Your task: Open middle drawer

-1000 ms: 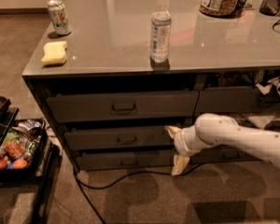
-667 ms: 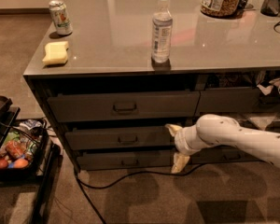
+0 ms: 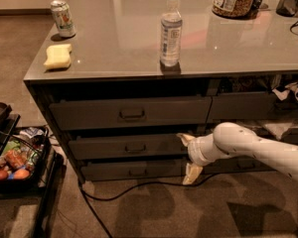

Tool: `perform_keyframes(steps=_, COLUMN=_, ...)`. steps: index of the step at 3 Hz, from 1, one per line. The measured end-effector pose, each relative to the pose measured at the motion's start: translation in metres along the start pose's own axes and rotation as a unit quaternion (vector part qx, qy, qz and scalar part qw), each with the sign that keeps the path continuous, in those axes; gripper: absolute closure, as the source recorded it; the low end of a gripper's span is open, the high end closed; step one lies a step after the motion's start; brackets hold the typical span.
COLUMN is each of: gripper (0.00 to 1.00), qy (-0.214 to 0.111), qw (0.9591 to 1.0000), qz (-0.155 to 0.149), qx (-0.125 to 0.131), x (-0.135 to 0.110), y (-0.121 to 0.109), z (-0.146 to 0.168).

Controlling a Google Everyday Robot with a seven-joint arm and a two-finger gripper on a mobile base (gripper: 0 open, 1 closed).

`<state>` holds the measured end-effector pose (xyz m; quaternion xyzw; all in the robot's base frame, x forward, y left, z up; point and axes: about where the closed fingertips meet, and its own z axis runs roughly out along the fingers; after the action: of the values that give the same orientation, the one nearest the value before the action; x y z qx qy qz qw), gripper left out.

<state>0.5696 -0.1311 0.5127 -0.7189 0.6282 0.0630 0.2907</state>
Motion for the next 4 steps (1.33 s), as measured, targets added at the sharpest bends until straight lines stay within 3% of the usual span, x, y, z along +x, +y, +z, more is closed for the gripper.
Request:
perform_keyframes(steps=1, gripper=0.0, qy=-0.043, qw=0.999, qz=0.004, qx=0.01, x=0.014, y=-0.006, z=0.017)
perform_keyframes(steps=2, gripper=0.0, qy=-0.057, qw=0.9981, qz=0.0, qx=0.026, x=0.024, y=-0.016, z=0.028)
perform_keyframes(steps=4, gripper=0.0, qy=-0.04, qw=0.9983, qz=-0.02, qx=0.036, x=0.025, y=-0.039, z=0.049)
